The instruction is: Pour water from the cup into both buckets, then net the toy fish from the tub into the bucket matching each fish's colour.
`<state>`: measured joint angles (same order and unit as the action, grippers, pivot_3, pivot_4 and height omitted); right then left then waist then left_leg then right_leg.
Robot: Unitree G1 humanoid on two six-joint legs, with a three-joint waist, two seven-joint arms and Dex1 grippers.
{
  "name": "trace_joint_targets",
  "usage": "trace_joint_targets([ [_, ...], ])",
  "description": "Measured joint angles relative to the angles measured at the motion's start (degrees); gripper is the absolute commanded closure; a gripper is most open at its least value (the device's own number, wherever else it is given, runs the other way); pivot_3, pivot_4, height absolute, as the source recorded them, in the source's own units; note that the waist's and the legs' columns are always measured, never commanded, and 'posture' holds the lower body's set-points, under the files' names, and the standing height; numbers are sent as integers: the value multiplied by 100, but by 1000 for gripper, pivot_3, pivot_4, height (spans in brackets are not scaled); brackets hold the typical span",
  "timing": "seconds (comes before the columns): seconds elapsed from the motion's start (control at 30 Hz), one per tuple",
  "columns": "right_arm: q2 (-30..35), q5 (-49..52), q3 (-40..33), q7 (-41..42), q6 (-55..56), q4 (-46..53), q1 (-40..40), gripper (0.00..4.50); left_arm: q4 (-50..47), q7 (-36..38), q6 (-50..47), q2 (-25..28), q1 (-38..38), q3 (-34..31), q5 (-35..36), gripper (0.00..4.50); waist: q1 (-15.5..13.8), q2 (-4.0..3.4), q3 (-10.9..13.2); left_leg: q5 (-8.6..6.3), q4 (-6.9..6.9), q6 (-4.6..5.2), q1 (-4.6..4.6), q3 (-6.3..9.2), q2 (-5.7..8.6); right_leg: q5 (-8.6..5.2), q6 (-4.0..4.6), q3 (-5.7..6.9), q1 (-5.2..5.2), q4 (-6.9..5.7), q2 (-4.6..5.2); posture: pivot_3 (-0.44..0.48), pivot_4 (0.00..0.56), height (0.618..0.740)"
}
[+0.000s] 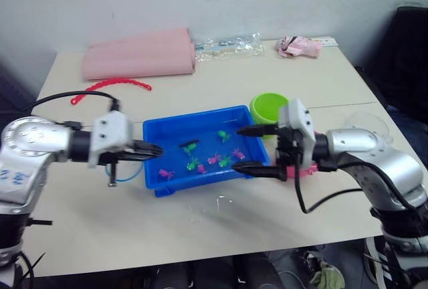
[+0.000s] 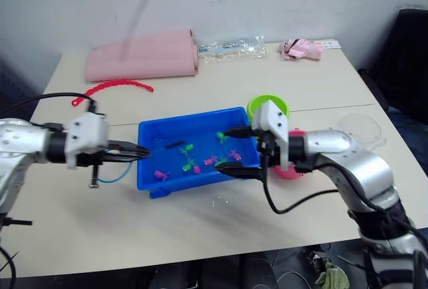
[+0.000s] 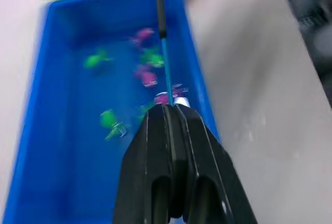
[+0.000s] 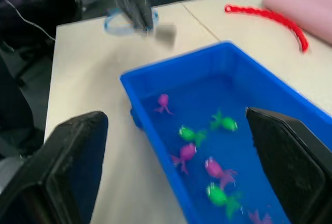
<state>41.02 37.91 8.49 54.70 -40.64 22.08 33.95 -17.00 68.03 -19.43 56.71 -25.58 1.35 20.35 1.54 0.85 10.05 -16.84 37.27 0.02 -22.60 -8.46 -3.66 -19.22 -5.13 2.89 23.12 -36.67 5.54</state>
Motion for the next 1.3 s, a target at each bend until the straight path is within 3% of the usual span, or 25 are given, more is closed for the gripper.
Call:
trace_joint_targets([
  [0.1, -67, -72, 103, -111, -282, -23, 83, 0, -27, -134, -152, -471, -430, 667, -320, 4455, -10, 1, 0, -10, 55, 18, -72, -2, -4, 9, -18, -2, 54, -33, -11, 0, 150, 740],
  [0.2, -147, -105, 269, -170, -511, -26, 168, 0, -27, -193, -230, -689, -603, 1029, -528, 4455, 16, 5, 4, -18, 84, 32, -83, -13, -5, 16, -33, -11, 60, -37, -11, 0, 150, 740],
  [0.83, -780, -215, 606, -288, -1071, -223, 532, 0, -53, -433, -695, -1099, -790, 1097, -617, 4455, -6, 6, 5, -8, 98, 36, -71, -8, -4, 17, -34, -13, 52, -42, -9, 0, 150, 740],
  [1.13, -808, -359, 606, -143, -890, -440, 394, 4340, -58, -488, -667, -1144, -773, 1098, -615, 4500, -7, 6, 5, -8, 97, 35, -71, -8, -4, 17, -34, -13, 52, -44, -10, 0, 150, 740],
  [1.3, -807, -423, 596, -71, -776, -462, 337, 4488, -72, -479, -637, -1156, -735, 1098, -602, 4500, -7, 6, 5, -7, 98, 35, -70, -8, -4, 17, -34, -13, 52, -44, -10, 0, 150, 740],
])
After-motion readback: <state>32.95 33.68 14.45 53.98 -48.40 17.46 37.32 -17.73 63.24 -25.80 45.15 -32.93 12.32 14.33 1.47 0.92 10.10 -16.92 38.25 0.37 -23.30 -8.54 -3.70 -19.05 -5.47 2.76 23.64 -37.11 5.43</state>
